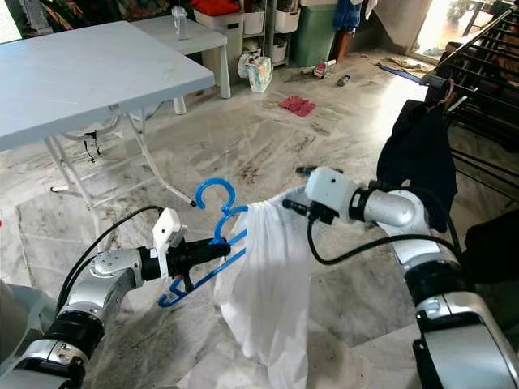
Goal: Hang hanger
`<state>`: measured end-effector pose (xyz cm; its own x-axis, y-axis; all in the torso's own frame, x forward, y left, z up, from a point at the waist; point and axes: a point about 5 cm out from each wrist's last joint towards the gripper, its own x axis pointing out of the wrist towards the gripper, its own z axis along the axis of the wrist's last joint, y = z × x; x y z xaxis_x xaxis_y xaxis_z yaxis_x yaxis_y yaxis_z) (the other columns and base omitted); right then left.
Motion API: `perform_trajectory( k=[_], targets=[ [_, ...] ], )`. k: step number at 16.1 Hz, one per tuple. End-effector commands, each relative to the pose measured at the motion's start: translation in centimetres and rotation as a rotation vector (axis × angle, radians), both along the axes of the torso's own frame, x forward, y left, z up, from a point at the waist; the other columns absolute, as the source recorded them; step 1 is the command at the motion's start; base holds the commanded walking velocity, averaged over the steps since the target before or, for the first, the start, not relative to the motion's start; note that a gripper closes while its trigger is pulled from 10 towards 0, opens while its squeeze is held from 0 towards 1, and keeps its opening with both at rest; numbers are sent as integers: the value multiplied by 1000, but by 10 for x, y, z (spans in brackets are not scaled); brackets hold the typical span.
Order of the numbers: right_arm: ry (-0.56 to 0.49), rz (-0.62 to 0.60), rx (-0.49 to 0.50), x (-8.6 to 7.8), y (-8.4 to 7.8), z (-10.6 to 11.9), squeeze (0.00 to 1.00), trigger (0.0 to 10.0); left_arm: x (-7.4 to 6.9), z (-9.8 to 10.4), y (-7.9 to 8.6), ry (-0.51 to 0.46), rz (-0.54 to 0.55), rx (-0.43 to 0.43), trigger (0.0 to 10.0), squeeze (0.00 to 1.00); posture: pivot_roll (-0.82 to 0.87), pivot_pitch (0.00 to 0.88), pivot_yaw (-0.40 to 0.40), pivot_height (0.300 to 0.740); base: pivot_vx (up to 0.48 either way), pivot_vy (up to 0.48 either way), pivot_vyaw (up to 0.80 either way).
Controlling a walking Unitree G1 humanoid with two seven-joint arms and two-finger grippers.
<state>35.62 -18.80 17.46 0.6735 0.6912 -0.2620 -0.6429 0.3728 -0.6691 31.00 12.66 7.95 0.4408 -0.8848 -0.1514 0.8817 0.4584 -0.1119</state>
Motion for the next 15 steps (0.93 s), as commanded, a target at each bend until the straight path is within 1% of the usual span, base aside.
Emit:
perform_trajectory(
  k=[1,2,3,4,5,6,8,9,10,11,12,13,14,15],
  targets=[
    [-60,-94,45,7,-5,11,1000,10000,12,14,4,-74,91,-13,0,0,-40,0,-52,740,0,0,0],
    [-68,-114,61,8,-6,11,1000,10000,13,14,5,-73,114,-15,0,0,-38,0,-51,740,0,0,0],
    [-73,-163,103,9,-9,12,1000,10000,15,14,5,-69,145,-10,0,0,-39,0,-48,740,0,0,0],
    [-80,-189,117,10,-10,10,1000,10000,15,14,6,-73,183,-8,0,0,-40,0,-41,740,0,0,0],
    [-86,-213,132,10,-11,8,1000,10000,18,14,7,-56,234,-24,0,0,-40,0,-41,740,0,0,0],
    [-67,-228,167,9,-11,3,1000,10000,20,15,8,-56,268,-38,0,0,-41,0,-37,740,0,0,0],
    [54,-235,231,2,-2,-20,1000,10000,25,25,4,-85,295,-56,0,0,-45,0,-33,740,0,0,0],
    [122,-247,274,-1,3,-30,1000,10000,27,31,0,-99,285,-63,0,0,-43,0,-33,740,0,0,0],
    [170,-248,295,-3,7,-38,961,10000,28,36,-4,-113,273,-71,0,0,-42,0,-34,740,0,0,0],
    [228,-243,308,-7,13,-49,580,10000,29,44,-9,-138,257,-82,0,0,-35,0,-31,740,0,0,0],
    [263,-239,316,-9,17,-56,247,10000,29,49,-12,-151,248,-90,0,0,-35,0,-31,740,0,0,0],
    [317,-227,338,-13,25,-66,0,10000,30,55,-15,-164,226,-91,0,0,-27,0,-29,740,0,0,0],
    [342,-235,367,-14,31,-69,0,10000,28,57,-18,-174,194,-81,0,0,-29,0,-27,740,0,0,0],
    [356,-239,380,-15,35,-71,0,10000,27,58,-20,-175,185,-81,0,0,-30,0,-26,740,0,0,0]
  ],
)
